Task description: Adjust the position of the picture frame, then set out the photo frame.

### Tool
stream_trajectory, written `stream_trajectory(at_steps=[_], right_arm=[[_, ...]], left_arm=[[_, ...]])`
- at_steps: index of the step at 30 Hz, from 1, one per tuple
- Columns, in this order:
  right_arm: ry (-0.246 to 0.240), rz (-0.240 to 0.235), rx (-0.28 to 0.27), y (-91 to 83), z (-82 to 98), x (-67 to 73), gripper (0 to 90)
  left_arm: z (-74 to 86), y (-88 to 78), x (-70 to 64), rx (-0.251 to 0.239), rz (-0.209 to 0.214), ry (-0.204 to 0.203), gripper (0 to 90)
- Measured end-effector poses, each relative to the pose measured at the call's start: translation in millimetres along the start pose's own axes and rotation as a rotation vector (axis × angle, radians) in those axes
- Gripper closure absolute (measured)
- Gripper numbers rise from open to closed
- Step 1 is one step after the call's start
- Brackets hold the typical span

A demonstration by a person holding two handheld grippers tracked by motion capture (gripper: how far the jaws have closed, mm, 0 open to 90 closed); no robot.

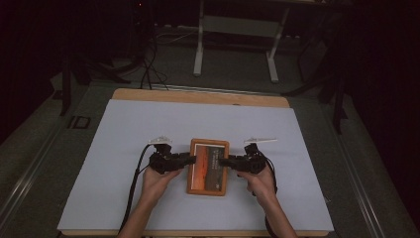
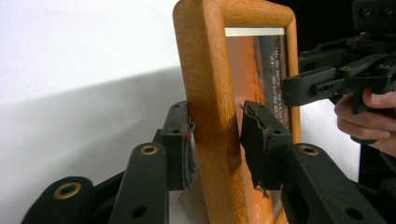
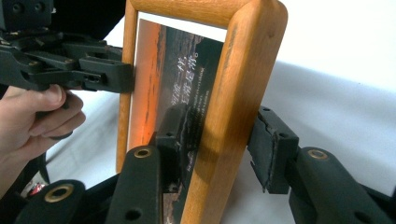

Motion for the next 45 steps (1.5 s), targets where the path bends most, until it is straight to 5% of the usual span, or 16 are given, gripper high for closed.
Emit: stream_trajectory(at_steps=[4,12,18,28,33,37,40,45], right_arm=[[0.018,0.035,0.024,7.6,-2.5,-9.7,59.4],[0.093,0.036,0.062,22.3,0.4,-23.3,55.2],[0.115,0.019,0.067,25.3,2.5,-27.6,54.4],[0.054,0.088,0.007,15.1,-4.3,-26.2,47.1],[-0.005,0.149,-0.032,3.9,-11.3,-24.1,46.2],[-0.098,0.218,-0.026,0.3,-13.7,-20.2,47.7],[-0.171,0.279,-0.021,0.3,-16.0,-17.8,49.7],[-0.234,0.307,-0.030,2.7,-24.0,-11.0,52.4]], left_arm=[[3.9,6.6,9.7,0.038,-0.037,-0.061,59.7],[7.8,20.7,22.7,0.073,-0.020,-0.148,56.2],[8.0,23.8,23.7,0.088,-0.032,-0.121,52.9],[13.0,6.9,20.7,0.063,-0.112,-0.068,44.3],[10.0,-8.9,19.6,0.017,-0.164,-0.025,44.5],[13.0,-19.4,17.7,0.002,-0.223,0.024,44.5],[13.2,-24.4,20.1,-0.027,-0.242,-0.003,44.6],[18.0,-27.8,20.4,-0.029,-0.233,-0.023,44.6]])
Point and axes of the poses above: each handheld gripper's, and its own axes: y roughly forward along the jaws, z roughly out of its underside, x roughly to its left, the point moved 8 cm from there along y, roughly forward along the jaws, and after that the axes turned 6 degrees about x, right-handed, at the moved point
